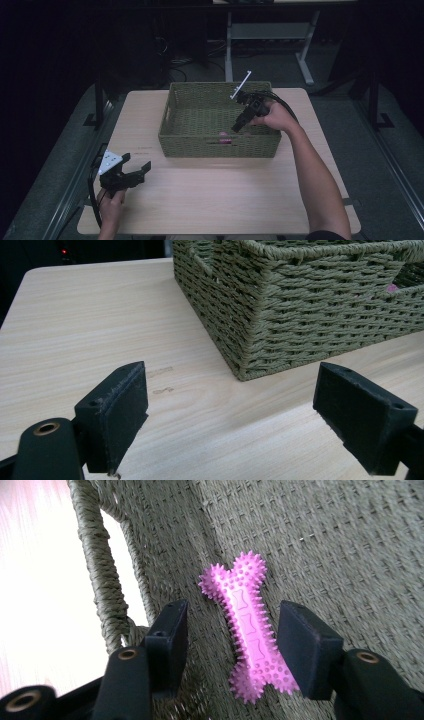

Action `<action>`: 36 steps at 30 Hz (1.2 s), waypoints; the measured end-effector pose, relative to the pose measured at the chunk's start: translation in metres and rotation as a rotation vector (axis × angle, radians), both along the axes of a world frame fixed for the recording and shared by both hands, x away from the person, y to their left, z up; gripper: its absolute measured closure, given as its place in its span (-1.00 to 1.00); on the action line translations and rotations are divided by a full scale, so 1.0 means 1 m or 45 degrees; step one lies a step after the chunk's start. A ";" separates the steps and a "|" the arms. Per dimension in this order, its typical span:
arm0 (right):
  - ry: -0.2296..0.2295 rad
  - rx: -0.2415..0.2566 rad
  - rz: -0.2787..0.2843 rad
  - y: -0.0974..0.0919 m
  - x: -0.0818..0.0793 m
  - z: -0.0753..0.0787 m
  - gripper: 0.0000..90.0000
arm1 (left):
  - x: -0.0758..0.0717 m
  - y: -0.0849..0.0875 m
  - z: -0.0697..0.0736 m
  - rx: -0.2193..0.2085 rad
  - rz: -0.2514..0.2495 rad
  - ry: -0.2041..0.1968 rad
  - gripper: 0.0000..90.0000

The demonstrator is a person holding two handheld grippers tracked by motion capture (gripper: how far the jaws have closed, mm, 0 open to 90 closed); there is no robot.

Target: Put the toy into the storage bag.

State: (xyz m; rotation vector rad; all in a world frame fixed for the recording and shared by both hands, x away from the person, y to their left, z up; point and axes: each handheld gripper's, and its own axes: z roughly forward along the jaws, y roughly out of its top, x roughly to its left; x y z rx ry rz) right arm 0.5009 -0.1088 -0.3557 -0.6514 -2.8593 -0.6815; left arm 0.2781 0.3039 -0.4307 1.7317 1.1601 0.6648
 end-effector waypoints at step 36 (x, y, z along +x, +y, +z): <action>-0.091 0.063 -0.060 -0.024 -0.028 0.042 -0.23 | 0.000 -0.001 0.000 0.000 -0.008 0.003 -0.69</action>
